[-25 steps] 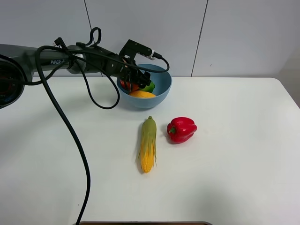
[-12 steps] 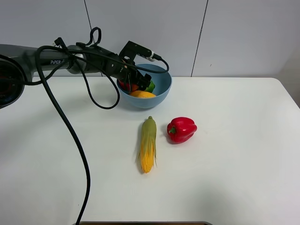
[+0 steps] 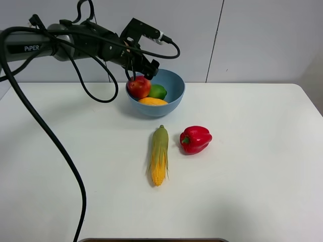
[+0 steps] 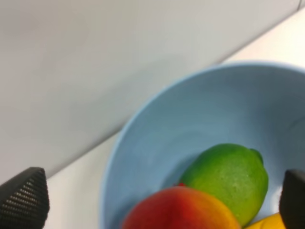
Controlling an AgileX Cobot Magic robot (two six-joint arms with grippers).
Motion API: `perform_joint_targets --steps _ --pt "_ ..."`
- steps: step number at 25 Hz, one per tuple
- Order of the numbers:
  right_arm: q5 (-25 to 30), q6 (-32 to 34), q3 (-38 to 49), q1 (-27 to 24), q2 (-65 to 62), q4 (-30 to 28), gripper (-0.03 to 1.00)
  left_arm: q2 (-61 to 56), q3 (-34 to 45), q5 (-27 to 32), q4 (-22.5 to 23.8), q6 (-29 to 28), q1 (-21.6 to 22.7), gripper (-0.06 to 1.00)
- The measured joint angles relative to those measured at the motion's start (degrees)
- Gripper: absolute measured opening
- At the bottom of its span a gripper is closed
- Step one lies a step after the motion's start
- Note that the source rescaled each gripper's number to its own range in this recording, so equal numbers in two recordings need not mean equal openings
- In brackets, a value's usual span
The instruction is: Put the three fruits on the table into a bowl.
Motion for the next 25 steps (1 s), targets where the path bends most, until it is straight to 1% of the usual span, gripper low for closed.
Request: perform_joint_targets --steps 3,8,17,25 --pt "0.0 0.0 0.0 0.0 0.0 0.0 0.00 -3.5 0.0 2.9 0.8 0.0 0.0 0.97" --pt "0.0 0.0 0.0 0.0 0.0 0.0 0.00 -10.1 0.0 10.3 1.4 0.0 1.4 0.97" --pt "0.0 0.0 0.0 0.0 0.0 0.0 0.00 -23.4 0.0 23.2 2.1 0.2 7.3 0.97" --pt "0.0 0.0 0.0 0.0 0.0 0.0 0.00 -34.3 0.0 35.6 2.2 2.6 13.6 0.97"
